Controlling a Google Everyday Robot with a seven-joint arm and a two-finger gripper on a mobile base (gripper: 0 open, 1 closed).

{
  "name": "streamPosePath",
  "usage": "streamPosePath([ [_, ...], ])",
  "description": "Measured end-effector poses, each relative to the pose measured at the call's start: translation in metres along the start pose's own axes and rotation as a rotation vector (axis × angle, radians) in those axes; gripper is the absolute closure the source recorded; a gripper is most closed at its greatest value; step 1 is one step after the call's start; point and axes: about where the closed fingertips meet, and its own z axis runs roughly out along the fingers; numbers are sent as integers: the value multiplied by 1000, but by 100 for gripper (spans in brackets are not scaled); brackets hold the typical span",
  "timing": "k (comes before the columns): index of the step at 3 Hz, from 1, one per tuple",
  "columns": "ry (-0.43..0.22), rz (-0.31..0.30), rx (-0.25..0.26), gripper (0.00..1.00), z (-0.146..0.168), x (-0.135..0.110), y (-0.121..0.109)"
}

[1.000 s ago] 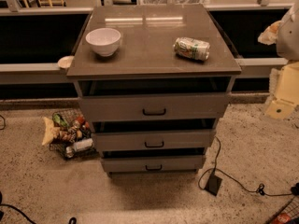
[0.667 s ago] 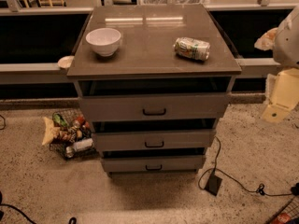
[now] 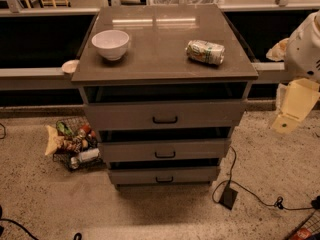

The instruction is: Open bottom drawer

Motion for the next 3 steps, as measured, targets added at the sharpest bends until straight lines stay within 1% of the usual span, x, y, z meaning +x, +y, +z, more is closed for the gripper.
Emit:
streamPosePath([
  [1, 10, -48, -9, 0, 33, 6, 5],
  [2, -39, -147, -96, 0, 130, 18, 32],
  [3, -106, -179, -147, 0, 184, 24, 52],
])
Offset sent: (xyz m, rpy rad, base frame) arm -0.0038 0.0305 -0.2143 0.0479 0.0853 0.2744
